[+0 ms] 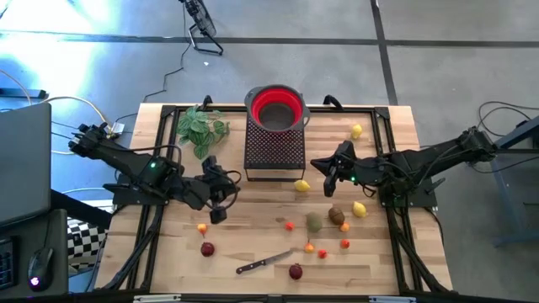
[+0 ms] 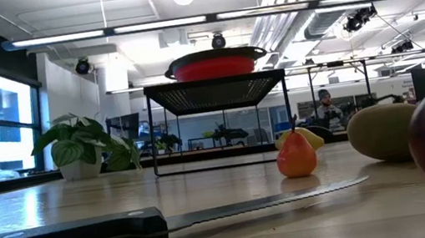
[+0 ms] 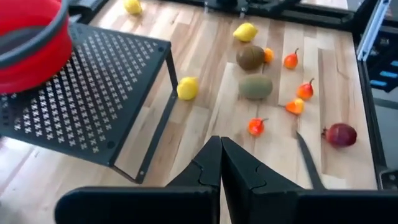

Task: Pick & Place Fruit
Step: Put the pear into the red strainer bowl

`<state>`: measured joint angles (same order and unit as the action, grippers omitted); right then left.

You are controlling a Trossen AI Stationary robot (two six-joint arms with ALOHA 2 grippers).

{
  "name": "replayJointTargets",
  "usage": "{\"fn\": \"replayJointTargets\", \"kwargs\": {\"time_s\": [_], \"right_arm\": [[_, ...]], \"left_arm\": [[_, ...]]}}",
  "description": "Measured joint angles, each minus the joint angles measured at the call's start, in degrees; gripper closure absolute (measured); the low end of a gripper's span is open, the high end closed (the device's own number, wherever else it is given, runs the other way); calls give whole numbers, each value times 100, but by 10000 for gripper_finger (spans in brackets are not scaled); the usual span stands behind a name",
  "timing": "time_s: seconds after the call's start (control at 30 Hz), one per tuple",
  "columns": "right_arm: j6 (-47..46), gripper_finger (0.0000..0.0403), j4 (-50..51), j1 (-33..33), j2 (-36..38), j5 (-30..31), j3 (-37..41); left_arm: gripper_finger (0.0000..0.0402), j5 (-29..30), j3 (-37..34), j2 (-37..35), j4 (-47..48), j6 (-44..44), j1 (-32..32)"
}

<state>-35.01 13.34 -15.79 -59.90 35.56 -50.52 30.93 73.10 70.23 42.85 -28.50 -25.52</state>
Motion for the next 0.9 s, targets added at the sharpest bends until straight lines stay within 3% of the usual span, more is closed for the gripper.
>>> {"fn": "replayJointTargets", "kwargs": {"time_s": [0.13,0.37,0.67,0.9], "right_arm": [[-419,400,-180,-44,0,-6,0],[-99,400,-965,-439,0,-118,0],[19,400,-1246,-1401,0,-265,0],[99,400,-1277,-2232,0,458,0]], "left_arm": [[401,112,0,56,-498,14,0],[401,70,2,375,-1670,250,-2],[401,84,2,1142,-2749,241,-49],[401,205,2,1708,-3375,267,-279]]}}
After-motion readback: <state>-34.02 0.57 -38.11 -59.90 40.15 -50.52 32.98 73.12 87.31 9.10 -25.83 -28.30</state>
